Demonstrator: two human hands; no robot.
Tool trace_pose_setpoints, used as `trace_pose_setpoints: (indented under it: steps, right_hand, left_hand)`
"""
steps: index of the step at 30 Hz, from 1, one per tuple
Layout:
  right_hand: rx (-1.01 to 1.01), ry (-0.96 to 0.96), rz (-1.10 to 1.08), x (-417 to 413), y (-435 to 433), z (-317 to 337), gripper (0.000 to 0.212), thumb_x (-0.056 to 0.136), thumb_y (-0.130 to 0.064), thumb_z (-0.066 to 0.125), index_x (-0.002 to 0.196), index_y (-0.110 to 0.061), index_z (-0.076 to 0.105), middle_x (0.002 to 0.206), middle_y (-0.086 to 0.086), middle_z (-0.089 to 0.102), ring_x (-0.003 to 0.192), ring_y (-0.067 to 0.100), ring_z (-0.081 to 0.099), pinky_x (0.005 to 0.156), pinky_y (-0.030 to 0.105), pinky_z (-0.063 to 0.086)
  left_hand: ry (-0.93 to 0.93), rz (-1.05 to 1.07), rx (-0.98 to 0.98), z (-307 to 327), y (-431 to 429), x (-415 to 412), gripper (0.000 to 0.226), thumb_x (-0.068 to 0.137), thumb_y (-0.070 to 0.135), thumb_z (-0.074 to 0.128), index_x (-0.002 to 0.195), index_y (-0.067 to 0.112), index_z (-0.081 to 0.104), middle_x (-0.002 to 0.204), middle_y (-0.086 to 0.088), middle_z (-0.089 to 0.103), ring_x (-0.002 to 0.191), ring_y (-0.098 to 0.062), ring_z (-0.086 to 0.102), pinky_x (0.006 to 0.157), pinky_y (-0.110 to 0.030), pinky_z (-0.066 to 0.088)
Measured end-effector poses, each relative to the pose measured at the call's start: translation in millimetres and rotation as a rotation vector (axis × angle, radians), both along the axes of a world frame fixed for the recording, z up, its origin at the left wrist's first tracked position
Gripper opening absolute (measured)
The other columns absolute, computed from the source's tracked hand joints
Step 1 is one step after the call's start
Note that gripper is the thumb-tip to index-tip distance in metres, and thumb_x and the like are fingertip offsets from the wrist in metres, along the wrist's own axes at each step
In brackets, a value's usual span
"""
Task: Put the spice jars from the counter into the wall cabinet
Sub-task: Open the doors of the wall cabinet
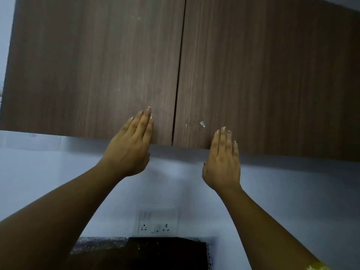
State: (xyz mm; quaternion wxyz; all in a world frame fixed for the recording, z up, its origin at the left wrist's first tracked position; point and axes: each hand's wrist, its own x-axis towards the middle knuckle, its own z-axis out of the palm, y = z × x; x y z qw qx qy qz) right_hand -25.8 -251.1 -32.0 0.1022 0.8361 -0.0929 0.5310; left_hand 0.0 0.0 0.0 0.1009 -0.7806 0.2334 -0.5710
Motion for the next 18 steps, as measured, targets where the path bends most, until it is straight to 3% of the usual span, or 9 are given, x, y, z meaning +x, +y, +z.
trace_pose_setpoints:
  steps: [3, 9, 11, 13, 18]
  right_hand:
    - [0.027, -0.003, -0.018, 10, -10, 2, 0.094, 0.084, -0.03, 0.055, 0.145, 0.0, -0.01, 0.156, 0.02, -0.007, 0.144, 0.033, -0.008, 0.114, 0.042, -0.005]
    - [-0.034, -0.05, -0.011, 41, -27, 10, 0.09, 0.083, -0.03, 0.062, 0.145, 0.003, 0.005, 0.154, 0.023, 0.01, 0.142, 0.033, 0.0, 0.113, 0.044, 0.005]
    - [-0.04, -0.09, -0.006, 51, -33, 11, 0.094, 0.076, -0.033, 0.07, 0.143, 0.005, 0.016, 0.151, 0.025, 0.021, 0.141, 0.037, 0.014, 0.112, 0.045, 0.013]
    - [-0.061, -0.147, 0.003, 59, -37, 14, 0.094, 0.071, -0.034, 0.075, 0.141, 0.007, 0.026, 0.147, 0.027, 0.029, 0.138, 0.04, 0.026, 0.11, 0.047, 0.019]
    - [-0.104, -0.23, 0.029, 75, -45, 21, 0.09, 0.069, -0.034, 0.078, 0.138, 0.005, 0.036, 0.143, 0.027, 0.037, 0.133, 0.041, 0.035, 0.107, 0.05, 0.022]
  left_hand:
    - [-0.004, -0.031, 0.019, 6, -20, 11, 0.092, 0.082, 0.037, 0.056, 0.141, -0.003, -0.003, 0.15, -0.023, -0.008, 0.142, -0.035, 0.0, 0.114, -0.042, 0.006]
    - [0.039, -0.065, 0.054, 22, -55, 42, 0.097, 0.083, 0.047, 0.049, 0.14, 0.001, -0.014, 0.153, -0.021, -0.014, 0.143, -0.032, -0.009, 0.117, -0.04, 0.001]
    - [0.048, -0.053, 0.088, 27, -65, 52, 0.105, 0.079, 0.051, 0.055, 0.141, -0.001, -0.013, 0.154, -0.023, -0.01, 0.144, -0.034, -0.004, 0.117, -0.041, 0.005]
    - [0.028, -0.029, 0.119, 32, -74, 59, 0.11, 0.075, 0.048, 0.063, 0.142, -0.003, -0.006, 0.154, -0.025, -0.002, 0.143, -0.037, 0.004, 0.117, -0.043, 0.01]
    - [-0.018, -0.068, 0.065, 38, -84, 75, 0.102, 0.067, 0.032, 0.075, 0.141, -0.01, 0.018, 0.149, -0.031, 0.02, 0.138, -0.042, 0.023, 0.111, -0.048, 0.023]
